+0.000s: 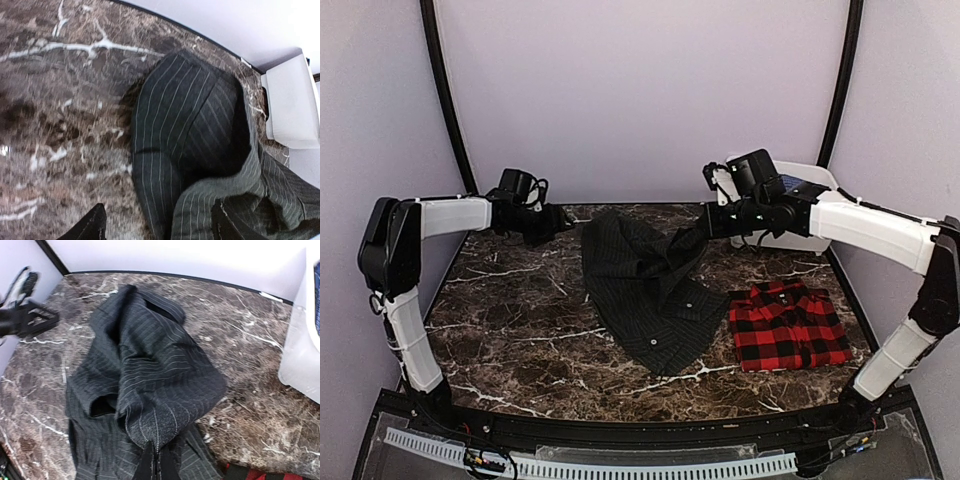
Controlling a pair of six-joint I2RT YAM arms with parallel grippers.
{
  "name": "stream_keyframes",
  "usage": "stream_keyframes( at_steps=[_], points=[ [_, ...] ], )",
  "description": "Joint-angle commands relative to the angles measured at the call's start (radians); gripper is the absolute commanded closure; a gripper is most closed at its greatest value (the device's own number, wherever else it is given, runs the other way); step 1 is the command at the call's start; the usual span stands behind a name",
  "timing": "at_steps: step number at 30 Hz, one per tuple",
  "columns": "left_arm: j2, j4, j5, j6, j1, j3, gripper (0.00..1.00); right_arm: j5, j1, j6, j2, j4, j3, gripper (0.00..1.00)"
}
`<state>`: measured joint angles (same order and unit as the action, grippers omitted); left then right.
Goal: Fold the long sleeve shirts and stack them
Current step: Adjust the crumpled shirt at the center of the board, then pick up the crumpled shirt from the center of the board.
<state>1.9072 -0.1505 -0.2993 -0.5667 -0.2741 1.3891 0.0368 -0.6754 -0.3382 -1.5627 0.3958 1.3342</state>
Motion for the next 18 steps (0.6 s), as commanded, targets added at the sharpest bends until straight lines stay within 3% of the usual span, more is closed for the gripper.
stream_keyframes(
  at_steps=[1, 10, 18],
  points=[
    [-0.17, 0.02, -0.061, -0.02, -0.034, -0.159, 0.29, 0.073, 0.028, 0.015, -0.041, 0.014, 0.023, 1.0],
    [-0.192, 0.058, -0.032, -0.091, -0.188, -0.312, 0.35, 0.056, 0.049, 0.031, -0.076, 0.0, 0.044, 1.0],
    [-0.146, 0.049, -0.01, -0.13, -0.237, -0.304, 0.41, 0.05, 0.054, 0.034, -0.071, -0.01, 0.025, 1.0]
  ],
)
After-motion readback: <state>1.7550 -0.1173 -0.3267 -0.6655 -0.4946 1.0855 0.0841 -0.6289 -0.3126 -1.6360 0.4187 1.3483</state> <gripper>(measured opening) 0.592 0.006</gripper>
